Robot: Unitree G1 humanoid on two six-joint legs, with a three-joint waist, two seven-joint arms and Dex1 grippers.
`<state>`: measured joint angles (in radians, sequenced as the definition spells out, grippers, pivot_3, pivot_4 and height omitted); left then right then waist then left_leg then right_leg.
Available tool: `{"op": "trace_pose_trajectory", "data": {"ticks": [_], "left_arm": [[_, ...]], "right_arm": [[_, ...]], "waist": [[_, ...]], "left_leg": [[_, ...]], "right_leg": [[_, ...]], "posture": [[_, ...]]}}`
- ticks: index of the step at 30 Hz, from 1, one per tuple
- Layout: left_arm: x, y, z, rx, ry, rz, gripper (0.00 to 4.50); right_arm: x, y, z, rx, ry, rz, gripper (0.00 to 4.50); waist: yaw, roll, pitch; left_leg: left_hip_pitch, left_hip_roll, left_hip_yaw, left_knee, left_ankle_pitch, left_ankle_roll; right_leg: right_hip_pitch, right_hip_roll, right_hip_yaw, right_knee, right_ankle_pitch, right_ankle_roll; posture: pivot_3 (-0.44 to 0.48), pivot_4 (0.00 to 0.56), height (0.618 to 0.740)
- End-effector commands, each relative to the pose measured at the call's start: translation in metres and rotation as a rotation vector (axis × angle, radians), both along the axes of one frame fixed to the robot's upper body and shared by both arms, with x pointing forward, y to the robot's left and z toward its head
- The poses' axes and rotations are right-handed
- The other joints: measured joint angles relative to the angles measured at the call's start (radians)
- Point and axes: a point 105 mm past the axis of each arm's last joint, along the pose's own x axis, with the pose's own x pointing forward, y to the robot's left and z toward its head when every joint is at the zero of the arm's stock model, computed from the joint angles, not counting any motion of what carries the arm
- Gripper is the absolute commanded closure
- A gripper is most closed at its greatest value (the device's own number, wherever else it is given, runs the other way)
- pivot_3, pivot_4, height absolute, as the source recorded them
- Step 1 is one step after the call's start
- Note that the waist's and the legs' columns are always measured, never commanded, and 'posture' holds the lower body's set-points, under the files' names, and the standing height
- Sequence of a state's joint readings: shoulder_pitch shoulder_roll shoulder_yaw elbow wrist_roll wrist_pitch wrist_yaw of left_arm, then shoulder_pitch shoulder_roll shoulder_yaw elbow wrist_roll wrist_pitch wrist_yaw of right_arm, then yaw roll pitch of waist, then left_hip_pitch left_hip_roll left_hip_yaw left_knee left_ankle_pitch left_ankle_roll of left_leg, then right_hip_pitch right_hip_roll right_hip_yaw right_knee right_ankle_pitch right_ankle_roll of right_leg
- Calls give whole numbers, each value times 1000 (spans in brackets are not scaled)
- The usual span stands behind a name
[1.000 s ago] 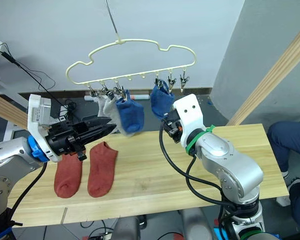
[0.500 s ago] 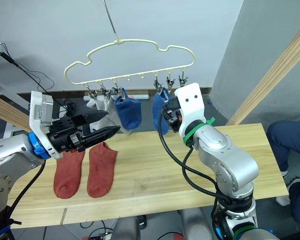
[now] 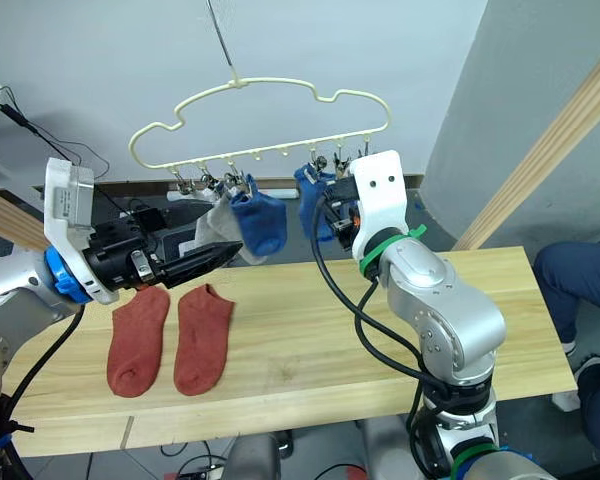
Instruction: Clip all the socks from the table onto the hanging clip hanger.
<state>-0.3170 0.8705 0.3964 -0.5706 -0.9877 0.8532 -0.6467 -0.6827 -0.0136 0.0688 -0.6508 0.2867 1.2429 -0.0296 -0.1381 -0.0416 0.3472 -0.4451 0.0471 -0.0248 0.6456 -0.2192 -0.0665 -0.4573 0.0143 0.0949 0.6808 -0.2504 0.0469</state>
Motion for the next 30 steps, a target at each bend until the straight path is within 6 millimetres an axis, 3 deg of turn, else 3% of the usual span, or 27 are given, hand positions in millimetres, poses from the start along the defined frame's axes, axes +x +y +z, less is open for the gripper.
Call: {"op": "trace_pose_trajectory", "data": {"ticks": [1,30], "left_arm": [[-4,-4,7,-3,-24,-28,207],[-9,-10,11,-17,-11,-48,207]], "right_arm": [[-1,-2,13,26,-57,-22,2143],[30,-5,26,29,-103,-90,2143]], "waist": [[0,0,0],[5,0,0]], "left_leg": [[0,0,0,0,0,0],[0,0,0,0,0,0]], "right_leg": [[0,0,0,0,0,0],[0,0,0,1,0,-1]], "posture": [[-166,325,740],[-128,321,740]]}}
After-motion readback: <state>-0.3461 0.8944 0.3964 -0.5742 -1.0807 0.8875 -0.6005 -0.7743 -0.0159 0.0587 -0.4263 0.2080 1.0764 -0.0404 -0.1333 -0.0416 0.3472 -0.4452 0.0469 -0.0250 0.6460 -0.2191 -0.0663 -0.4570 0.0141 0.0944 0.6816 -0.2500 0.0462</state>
